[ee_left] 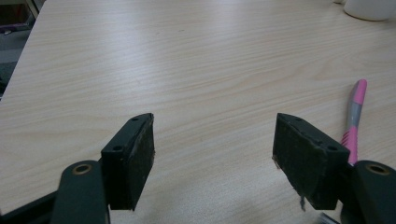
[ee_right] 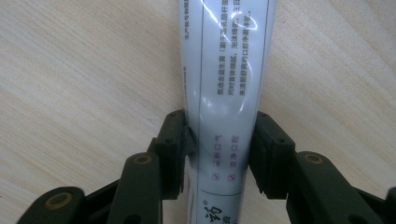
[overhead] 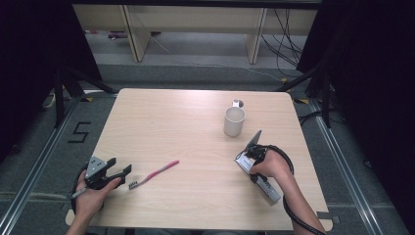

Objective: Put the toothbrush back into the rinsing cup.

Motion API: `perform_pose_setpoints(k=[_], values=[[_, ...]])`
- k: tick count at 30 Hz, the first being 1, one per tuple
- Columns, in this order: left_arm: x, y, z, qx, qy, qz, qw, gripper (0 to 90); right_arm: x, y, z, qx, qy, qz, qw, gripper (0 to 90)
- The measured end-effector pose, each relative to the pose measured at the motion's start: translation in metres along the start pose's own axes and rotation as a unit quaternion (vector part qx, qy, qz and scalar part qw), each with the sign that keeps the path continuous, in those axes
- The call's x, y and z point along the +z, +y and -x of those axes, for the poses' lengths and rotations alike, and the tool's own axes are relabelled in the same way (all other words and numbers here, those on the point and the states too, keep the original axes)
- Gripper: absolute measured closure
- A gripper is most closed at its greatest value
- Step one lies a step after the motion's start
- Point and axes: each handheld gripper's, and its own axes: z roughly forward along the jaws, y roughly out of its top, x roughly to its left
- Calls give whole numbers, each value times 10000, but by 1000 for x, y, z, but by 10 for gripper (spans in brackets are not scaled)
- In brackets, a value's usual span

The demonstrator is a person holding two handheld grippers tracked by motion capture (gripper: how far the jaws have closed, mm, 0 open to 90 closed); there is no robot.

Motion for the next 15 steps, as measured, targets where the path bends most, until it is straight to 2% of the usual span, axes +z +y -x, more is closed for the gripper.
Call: perform_pose_setpoints(k=[1, 3, 11, 12, 14, 15], values=[[0, 0, 0, 6, 4, -7, 10000, 293, 0, 0, 0, 93, -66, 10, 9999, 615], [0, 0, 0, 3, -2, 3, 10000, 293, 1, 0, 0, 124, -147, 10, 9998, 615], [0, 0, 0, 15, -23, -47, 10000, 294, 1, 1, 1, 68, -92, -19, 9999, 595], [1, 0, -1, 48, -91, -12, 9999, 295, 1, 1, 1, 107, -85, -18, 9999, 583], [1, 0, 0, -23, -82, -4, 10000, 294, 1, 1, 1, 111, -78, -10, 9999, 567], [1, 1, -2, -6, -172, 42, 9998, 294, 1, 1, 0, 126, -72, 5, 9999, 545]])
